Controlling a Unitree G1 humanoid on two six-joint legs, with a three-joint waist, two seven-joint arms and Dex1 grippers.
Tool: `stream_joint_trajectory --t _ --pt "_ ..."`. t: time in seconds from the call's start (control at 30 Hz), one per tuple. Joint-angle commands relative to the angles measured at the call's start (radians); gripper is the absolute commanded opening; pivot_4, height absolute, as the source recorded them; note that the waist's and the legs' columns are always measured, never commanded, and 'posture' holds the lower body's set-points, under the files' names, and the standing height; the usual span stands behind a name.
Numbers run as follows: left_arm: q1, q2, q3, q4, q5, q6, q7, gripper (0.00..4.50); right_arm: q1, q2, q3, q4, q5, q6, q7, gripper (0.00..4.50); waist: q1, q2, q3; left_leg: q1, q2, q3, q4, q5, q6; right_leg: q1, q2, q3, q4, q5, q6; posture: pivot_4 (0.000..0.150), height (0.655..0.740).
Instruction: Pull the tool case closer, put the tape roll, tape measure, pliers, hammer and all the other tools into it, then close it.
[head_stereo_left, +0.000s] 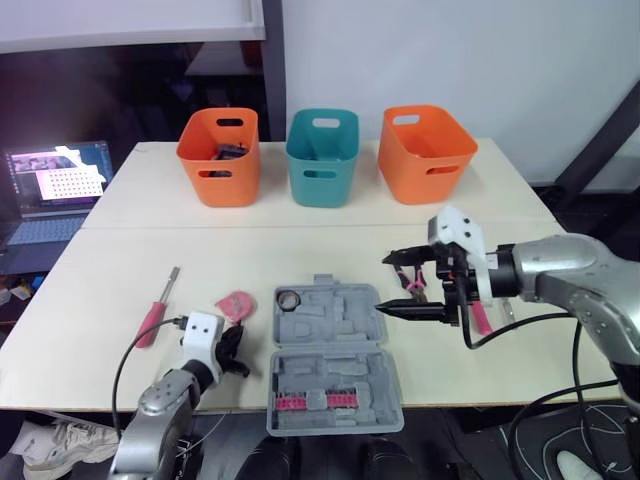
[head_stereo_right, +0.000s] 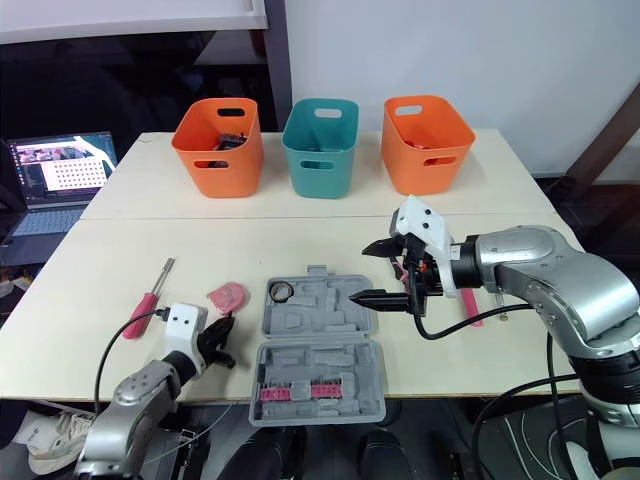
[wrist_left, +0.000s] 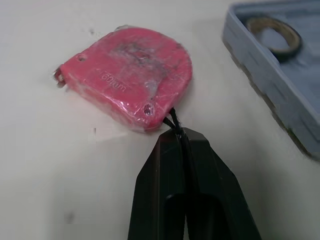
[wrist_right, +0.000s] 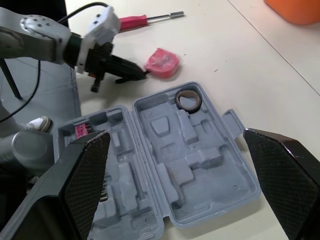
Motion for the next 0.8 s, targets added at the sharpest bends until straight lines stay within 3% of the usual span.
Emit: stream_joint_trajectory --t 0.03,0.6,0.7,0.8 --pt "0.078 0.043 0.004 -0.057 -0.012 0.031 -0.035 0.05 -0.015 0.013 0.002 -0.004 -0.009 -0.02 0.007 4.5 0.0 0.0 0.0 0.0 0.0 0.0 0.0 0.0 0.0 0.0 0.0 0.0 0.0 0.0 0.0 0.15 0.7329" --pt "0.193 0.157 0.058 -0.142 -0.058 0.037 -0.112 0.05 -0.016 0.035 0.017 0.007 -0.025 -0.032 0.008 4.5 0.001 0.001 0.0 0.0 0.001 0.0 -0.001 -0.001 0.0 -0.001 0.001 0.0 -0.006 0.0 -0.001 0.15 0.7329" --pt "0.211 0.206 0.055 -0.157 -0.06 0.013 -0.172 0.89 -0.015 0.037 0.015 0.006 -0.026 -0.032 0.006 4.5 0.001 0.001 0.0 0.0 0.001 0.0 -0.001 -0.001 0.0 -0.001 0.001 0.0 -0.006 0.0 -0.001 0.15 0.7329" --pt "0.229 0.277 0.108 -0.127 -0.047 -0.062 -0.231 2.41 -0.004 0.033 0.002 -0.005 -0.015 -0.022 0.0 4.5 0.001 0.002 0.0 0.0 0.002 0.0 -0.002 -0.002 -0.001 -0.002 0.001 0.0 -0.006 0.0 -0.001 0.15 0.7329"
